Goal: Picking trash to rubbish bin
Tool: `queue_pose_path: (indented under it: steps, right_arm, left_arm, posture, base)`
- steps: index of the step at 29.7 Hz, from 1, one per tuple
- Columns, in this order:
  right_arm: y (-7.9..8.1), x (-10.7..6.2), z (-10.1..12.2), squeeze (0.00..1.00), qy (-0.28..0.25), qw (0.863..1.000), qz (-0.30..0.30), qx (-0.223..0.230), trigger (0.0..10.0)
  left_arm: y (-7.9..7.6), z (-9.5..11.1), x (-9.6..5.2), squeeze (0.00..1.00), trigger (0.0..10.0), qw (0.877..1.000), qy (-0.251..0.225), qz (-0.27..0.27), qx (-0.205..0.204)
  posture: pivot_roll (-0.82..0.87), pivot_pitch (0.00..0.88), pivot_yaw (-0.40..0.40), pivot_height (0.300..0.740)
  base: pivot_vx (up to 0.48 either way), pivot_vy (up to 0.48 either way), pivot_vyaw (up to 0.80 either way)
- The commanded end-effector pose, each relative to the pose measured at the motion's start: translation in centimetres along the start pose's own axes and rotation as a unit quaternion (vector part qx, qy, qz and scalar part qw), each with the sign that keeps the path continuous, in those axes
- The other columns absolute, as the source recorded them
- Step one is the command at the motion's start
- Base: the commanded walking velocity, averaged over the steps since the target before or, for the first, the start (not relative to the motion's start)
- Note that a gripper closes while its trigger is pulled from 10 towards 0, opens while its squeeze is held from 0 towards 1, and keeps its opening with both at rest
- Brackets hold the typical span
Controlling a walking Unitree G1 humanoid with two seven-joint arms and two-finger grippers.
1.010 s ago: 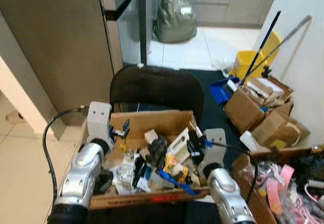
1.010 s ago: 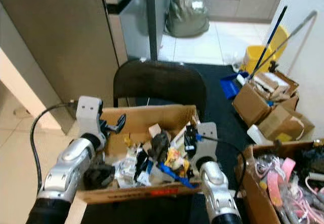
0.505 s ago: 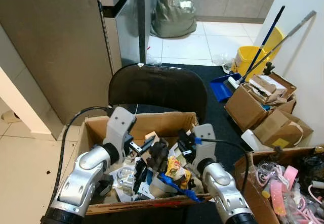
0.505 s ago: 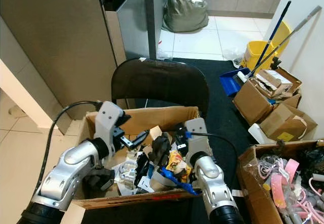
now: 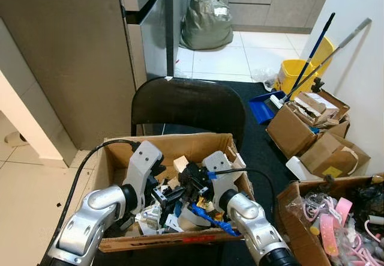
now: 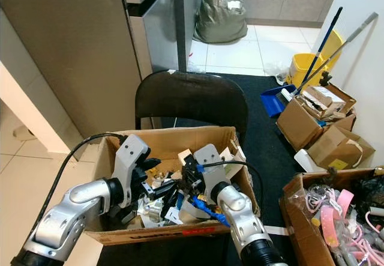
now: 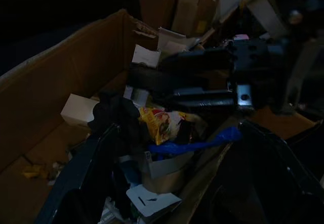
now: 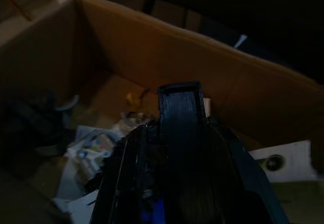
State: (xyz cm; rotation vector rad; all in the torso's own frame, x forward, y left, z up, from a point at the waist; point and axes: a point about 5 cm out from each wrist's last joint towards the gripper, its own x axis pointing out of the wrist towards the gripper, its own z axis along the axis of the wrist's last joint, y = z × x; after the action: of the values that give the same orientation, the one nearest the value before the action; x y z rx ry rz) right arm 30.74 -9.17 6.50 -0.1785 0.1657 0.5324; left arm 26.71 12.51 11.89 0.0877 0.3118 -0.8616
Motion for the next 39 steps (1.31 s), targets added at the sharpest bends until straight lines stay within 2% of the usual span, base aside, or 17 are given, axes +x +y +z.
queue_pose_path:
  steps: [1,2,3,4,9,10,15,16,17,18,20,21,22,23,28,33,39]
  right_arm:
    - [-0.3,0.0,-0.3,0.15,0.005,1.000,-0.017,0.009,10.0]
    - [-0.3,0.0,-0.3,0.15,0.005,1.000,-0.017,0.009,10.0]
    - [-0.5,0.0,-0.3,1.00,0.005,1.000,-0.023,0.015,10.0]
    - [-0.7,0.0,-0.3,1.00,0.003,0.999,-0.028,0.025,10.0]
    - [-1.1,-0.1,-0.2,1.00,0.003,0.999,-0.044,0.018,10.0]
    - [-1.2,0.0,-0.2,0.00,0.004,0.999,-0.052,0.014,10.0]
    - [-2.3,-0.2,-0.2,0.00,0.001,0.995,-0.098,0.014,10.0]
    - [-3.2,-0.6,-0.2,0.00,-0.006,0.990,-0.136,0.022,10.0]
    - [-3.2,-0.6,-0.2,0.00,-0.006,0.990,-0.136,0.022,10.0]
    - [-4.2,-1.1,-0.2,0.00,-0.016,0.984,-0.176,0.038,10.0]
    - [-5.8,-2.6,-1.1,0.00,-0.016,0.966,-0.245,0.082,10.0]
    - [-5.8,-2.6,-1.1,0.00,-0.016,0.966,-0.245,0.082,10.0]
    - [-6.2,-3.1,-1.5,0.00,-0.014,0.959,-0.263,0.103,10.0]
    - [-6.4,-3.9,-2.1,0.00,-0.013,0.954,-0.278,0.113,10.0]
    - [-5.8,-4.4,-2.6,0.00,-0.010,0.952,-0.285,0.115,10.0]
    - [-4.8,-4.7,-3.0,0.00,-0.006,0.948,-0.293,0.126,10.0]
    - [-4.8,-4.8,-2.9,0.00,-0.006,0.946,-0.299,0.125,10.0]
  left_arm:
    - [-0.1,-0.3,-0.4,0.00,10.0,1.000,0.016,-0.006,0.002]
    - [-0.1,-0.3,-0.4,0.00,10.0,1.000,0.016,-0.006,0.002]
    - [-0.1,-0.3,-0.4,0.00,10.0,1.000,0.018,-0.005,0.003]
    - [0.0,-0.4,-0.5,0.00,10.0,1.000,0.029,-0.001,0.011]
    - [0.1,-0.6,-0.5,0.00,10.0,0.999,0.036,0.002,0.014]
    - [0.1,-0.6,-0.5,0.00,10.0,0.999,0.037,0.003,0.014]
    - [0.7,-0.2,-0.4,0.00,10.0,0.999,0.023,0.030,0.016]
    - [1.6,0.1,-0.3,0.00,10.0,0.997,0.010,0.076,0.015]
    - [1.6,0.1,-0.3,0.00,10.0,0.997,0.010,0.076,0.015]
    - [2.9,0.5,-0.3,0.00,10.0,0.991,-0.006,0.135,0.016]
    - [5.5,0.7,-0.8,0.00,10.0,0.962,-0.012,0.271,0.018]
    - [5.5,0.7,-0.8,0.00,10.0,0.962,-0.012,0.271,0.018]
    - [6.1,0.7,-1.0,0.00,10.0,0.952,-0.013,0.304,0.019]
    - [6.0,0.8,-0.9,0.00,10.0,0.949,-0.023,0.314,0.022]
    - [4.7,1.0,0.0,0.00,10.0,0.960,-0.032,0.274,0.045]
    - [4.4,0.8,0.6,0.00,10.0,0.959,-0.035,0.278,0.050]
    - [4.5,0.9,0.7,0.00,10.0,0.957,-0.039,0.280,0.060]
  posture:
    - [0.05,0.115,0.013,0.740]
    - [0.05,0.115,0.013,0.740]
    - [0.05,0.115,0.013,0.740]
    - [0.05,0.115,0.013,0.740]
    - [0.05,0.113,0.016,0.740]
    - [0.05,0.114,0.017,0.740]
    - [0.04,0.112,0.018,0.740]
    - [0.04,0.111,0.017,0.740]
    - [0.04,0.111,0.017,0.740]
    - [0.04,0.109,0.016,0.740]
    - [0.04,0.107,0.019,0.740]
    - [0.04,0.107,0.019,0.740]
    - [0.03,0.105,0.021,0.740]
    - [0.03,0.104,0.025,0.740]
    - [0.02,0.099,0.028,0.740]
    - [0.02,0.097,0.032,0.740]
    - [0.02,0.097,0.033,0.740]
  base:
    - [0.000,0.000,0.00]
    - [0.000,0.000,0.00]
    - [0.000,0.000,0.00]
    - [0.000,0.000,0.00]
    - [0.000,0.000,0.00]
    - [0.000,0.000,0.00]
    - [0.000,0.000,0.00]
    - [0.000,0.000,0.00]
    - [0.000,0.000,0.00]
    - [0.000,0.000,0.00]
    - [0.000,0.000,0.00]
    - [0.000,0.000,0.00]
    - [0.000,0.000,-0.80]
    - [0.000,0.000,-0.80]
    - [0.000,0.000,-0.80]
    - [0.000,0.000,-0.80]
    - [0.000,0.000,-0.80]
